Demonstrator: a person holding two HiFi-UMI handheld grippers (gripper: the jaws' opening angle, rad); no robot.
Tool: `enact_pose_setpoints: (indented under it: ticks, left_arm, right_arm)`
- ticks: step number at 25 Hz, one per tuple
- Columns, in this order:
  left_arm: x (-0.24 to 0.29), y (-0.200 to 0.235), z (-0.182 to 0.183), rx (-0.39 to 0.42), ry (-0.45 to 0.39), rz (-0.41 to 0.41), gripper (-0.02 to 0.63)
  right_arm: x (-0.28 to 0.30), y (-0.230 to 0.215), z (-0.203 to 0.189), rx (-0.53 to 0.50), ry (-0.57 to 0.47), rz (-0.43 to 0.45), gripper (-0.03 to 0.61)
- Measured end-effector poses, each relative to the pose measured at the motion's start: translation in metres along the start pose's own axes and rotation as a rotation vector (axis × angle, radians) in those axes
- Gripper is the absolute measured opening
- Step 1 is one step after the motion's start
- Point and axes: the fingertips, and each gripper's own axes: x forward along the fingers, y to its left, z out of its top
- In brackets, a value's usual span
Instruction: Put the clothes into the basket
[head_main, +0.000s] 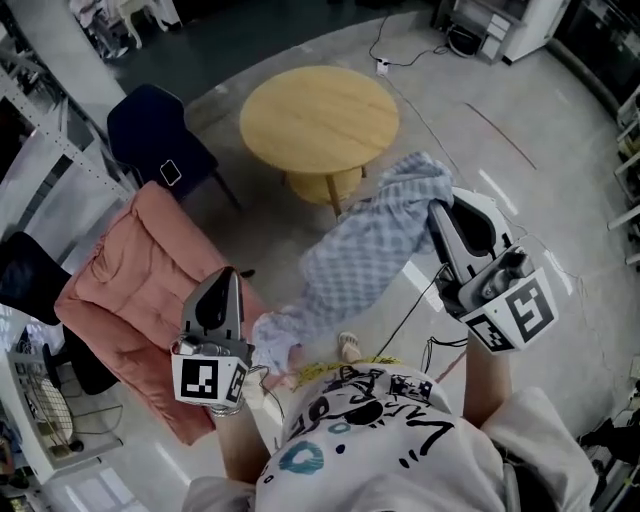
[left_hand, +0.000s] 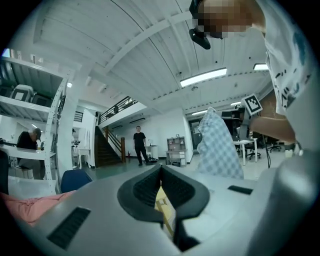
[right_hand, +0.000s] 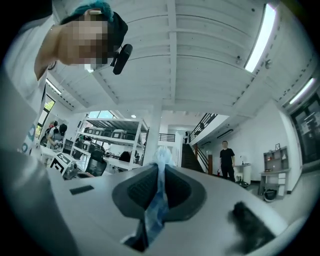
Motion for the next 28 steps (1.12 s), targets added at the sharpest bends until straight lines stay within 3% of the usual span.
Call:
enact_pose_setpoints:
  ticks: [12,21,28]
  left_arm:
    - [0.074,-0.079,0.015,0.020,-0.001,-0.145,0.015]
    - [0.100,-0.098,0.025,0.031,0.001,-0.208,0.015]
    - [0.144,-0.097,0.008,0.045,0.034,-0.276,0.015]
  right_arm:
    - [-0.088,-0.106,0.038,-0.118,-0.033,-0.239,0.038]
    - [-0.117,-0.151,0.028,-0.221,0.078,-0.374,0.038]
    - [-0.097,-0.195,0.008,-0.300,0.140,-0.452,0.038]
